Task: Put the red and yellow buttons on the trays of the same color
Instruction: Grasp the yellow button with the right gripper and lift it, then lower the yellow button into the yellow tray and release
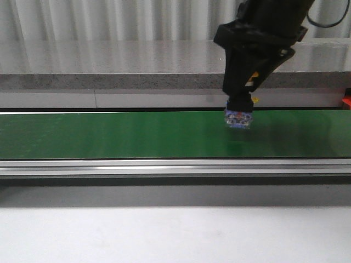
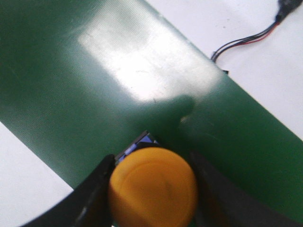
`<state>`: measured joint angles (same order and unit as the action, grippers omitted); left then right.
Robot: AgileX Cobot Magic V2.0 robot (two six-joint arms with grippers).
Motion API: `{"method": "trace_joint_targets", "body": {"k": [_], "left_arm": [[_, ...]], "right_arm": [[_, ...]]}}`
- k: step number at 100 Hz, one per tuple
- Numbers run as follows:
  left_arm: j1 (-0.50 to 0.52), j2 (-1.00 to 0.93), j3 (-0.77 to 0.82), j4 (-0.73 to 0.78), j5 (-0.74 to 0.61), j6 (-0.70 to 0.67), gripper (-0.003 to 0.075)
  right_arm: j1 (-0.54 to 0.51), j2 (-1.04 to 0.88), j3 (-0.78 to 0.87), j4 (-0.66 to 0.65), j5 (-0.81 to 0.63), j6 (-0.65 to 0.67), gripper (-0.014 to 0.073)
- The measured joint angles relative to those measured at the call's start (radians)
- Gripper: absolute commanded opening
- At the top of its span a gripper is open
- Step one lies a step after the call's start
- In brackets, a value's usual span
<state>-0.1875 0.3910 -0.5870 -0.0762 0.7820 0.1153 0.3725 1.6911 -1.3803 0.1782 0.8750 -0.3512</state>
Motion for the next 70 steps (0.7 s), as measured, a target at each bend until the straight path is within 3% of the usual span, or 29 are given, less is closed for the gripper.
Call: {"method": "trace_joint_targets", "body": {"k": [49,70], "left_arm": [[0.000,0.000,0.000,0.000,0.000,0.000,-0.0021],[0.000,0.000,0.000,0.000,0.000,0.000,-0.0021]], "right_arm": [[-0.217,-0.211,0.005,-0.133,0.086,0.282,0.0101],[-0.346,-0.303,0.093,-0.165,0.091,0.351,0.0101]]}}
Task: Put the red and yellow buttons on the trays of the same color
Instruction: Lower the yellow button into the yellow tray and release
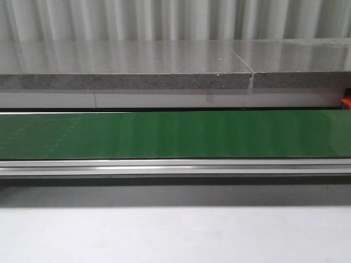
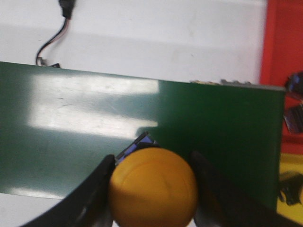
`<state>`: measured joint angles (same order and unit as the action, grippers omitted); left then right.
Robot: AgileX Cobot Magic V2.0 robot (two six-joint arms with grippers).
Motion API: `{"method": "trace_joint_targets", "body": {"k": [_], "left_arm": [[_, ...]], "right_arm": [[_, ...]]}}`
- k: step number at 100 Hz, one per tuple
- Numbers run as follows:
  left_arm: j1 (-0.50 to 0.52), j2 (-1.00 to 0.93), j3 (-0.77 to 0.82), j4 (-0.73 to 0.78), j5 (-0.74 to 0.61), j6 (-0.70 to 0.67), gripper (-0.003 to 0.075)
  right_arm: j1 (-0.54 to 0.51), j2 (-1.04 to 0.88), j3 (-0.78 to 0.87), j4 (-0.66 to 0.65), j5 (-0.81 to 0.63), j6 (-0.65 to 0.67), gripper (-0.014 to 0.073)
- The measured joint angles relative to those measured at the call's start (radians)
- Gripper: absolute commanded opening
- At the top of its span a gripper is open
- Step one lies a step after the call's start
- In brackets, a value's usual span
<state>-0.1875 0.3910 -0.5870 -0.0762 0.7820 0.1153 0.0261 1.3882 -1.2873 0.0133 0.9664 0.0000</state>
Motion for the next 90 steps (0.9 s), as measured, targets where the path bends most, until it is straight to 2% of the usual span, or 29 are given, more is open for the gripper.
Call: {"method": "trace_joint_targets", "body": {"k": [56,79,90], "left_arm": [[0.000,0.000,0.000,0.000,0.000,0.000,-0.0021],[0.000,0.000,0.000,0.000,0.000,0.000,-0.0021],[0.000,0.000,0.000,0.000,0.000,0.000,-0.0021]], "right_arm": [[-0.431,-0.064,0.254,-0.004,-0.008,0.138,0.0099],[-0.581,-0.064,0.350,-0.004,-0.083,0.191,0.0099],[-0.607,-0.064,0.408,-0.005,-0.158,0.206,0.0099]]}}
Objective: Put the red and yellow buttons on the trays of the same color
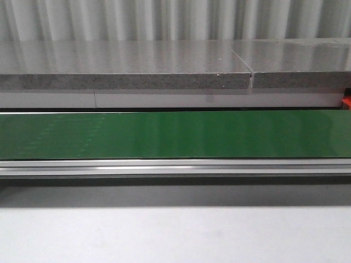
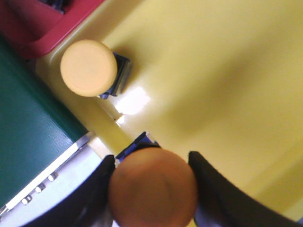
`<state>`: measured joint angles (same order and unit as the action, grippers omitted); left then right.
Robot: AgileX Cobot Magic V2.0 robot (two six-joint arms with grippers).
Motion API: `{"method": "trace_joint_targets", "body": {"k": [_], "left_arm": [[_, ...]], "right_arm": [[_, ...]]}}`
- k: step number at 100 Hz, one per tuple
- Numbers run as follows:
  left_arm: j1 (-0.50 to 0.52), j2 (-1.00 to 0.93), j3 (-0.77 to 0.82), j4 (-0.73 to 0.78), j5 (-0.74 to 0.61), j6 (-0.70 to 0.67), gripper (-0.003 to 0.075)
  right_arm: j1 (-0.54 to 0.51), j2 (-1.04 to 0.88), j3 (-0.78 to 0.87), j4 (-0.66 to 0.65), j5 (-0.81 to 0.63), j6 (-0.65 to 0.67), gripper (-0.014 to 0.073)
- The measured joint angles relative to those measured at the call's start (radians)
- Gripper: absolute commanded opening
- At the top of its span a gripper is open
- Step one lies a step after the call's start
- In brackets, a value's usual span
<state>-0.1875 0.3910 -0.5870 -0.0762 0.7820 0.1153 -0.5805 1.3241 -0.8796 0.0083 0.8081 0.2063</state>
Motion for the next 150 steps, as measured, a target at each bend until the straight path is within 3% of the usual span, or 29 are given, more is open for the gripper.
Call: {"method": "trace_joint_targets", "body": {"k": [25,65,75,87,95,138,150], "left_arm": [[0.000,0.000,0.000,0.000,0.000,0.000,-0.0021],[0.000,0.000,0.000,0.000,0.000,0.000,-0.0021],[0.000,0.000,0.000,0.000,0.000,0.000,-0.0021],[0.000,0.000,0.000,0.000,0.000,0.000,-0.0021],[0.000,0.000,0.000,0.000,0.000,0.000,-0.0021],[0.000,0.000,0.000,0.000,0.000,0.000,-0.0021],[0.000,0.000,0.000,0.000,0.000,0.000,-0.0021]], "right_arm": [[0.000,0.025,0.101,0.020,-0.188,0.012,0.0099],[0.000,0.134,0.106,0.020,-0.268,0.014,0.0109],[0.000,0.143,0.106,0.020,-0.275,0.014,0.0209],[0.000,0.143,0.106,0.022,-0.283,0.014,0.0426],[0.000,0.143,0.106,0.022,-0.287,0.014,0.0484],[0.000,0.078,0.106,0.022,-0.293,0.014,0.0481],[0.012,0.001,0.106,0.022,-0.290,0.014,0.0378]]}}
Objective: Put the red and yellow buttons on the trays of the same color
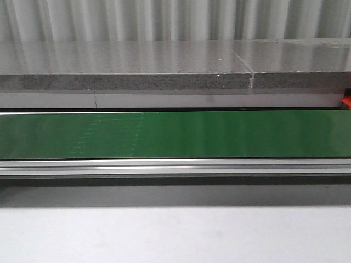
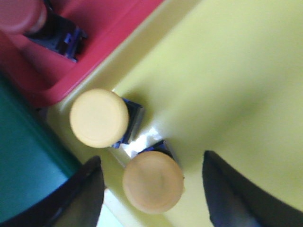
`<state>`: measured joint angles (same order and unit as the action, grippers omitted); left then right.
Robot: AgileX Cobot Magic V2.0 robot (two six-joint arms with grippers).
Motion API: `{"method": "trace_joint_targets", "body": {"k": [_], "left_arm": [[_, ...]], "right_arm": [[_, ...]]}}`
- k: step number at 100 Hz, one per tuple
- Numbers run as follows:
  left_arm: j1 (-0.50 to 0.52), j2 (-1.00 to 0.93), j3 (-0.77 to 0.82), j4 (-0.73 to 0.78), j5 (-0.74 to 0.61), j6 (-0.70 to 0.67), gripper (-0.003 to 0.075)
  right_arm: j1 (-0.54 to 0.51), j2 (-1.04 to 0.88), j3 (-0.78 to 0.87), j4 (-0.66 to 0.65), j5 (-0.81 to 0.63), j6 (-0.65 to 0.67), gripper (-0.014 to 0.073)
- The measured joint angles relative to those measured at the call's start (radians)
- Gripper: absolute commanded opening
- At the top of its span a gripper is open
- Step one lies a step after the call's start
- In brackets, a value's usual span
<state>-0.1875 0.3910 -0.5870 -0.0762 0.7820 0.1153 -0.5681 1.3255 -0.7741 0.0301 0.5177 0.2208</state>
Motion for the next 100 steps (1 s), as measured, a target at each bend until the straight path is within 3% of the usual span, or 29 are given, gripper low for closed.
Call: {"method": "trace_joint_targets", "body": {"k": [24,38,78,100], "left_arm": [[0.000,0.000,0.000,0.000,0.000,0.000,-0.0021],[0.000,0.000,0.000,0.000,0.000,0.000,-0.0021],[0.000,0.000,0.000,0.000,0.000,0.000,-0.0021],[0.000,0.000,0.000,0.000,0.000,0.000,-0.0021]], "right_arm": [[0.143,-0.131,0.000,-0.007,0.023,-0.022,0.0035],[0.278,-0.185,0.000,-0.053,0.043,-0.024,-0.0071],[0.619,-0.377,0.004,-0.108,0.100,-0.027,-0.0067],[0.700,-0.516,0.048,-0.112,0.111,-0.029,-0.0067]]}}
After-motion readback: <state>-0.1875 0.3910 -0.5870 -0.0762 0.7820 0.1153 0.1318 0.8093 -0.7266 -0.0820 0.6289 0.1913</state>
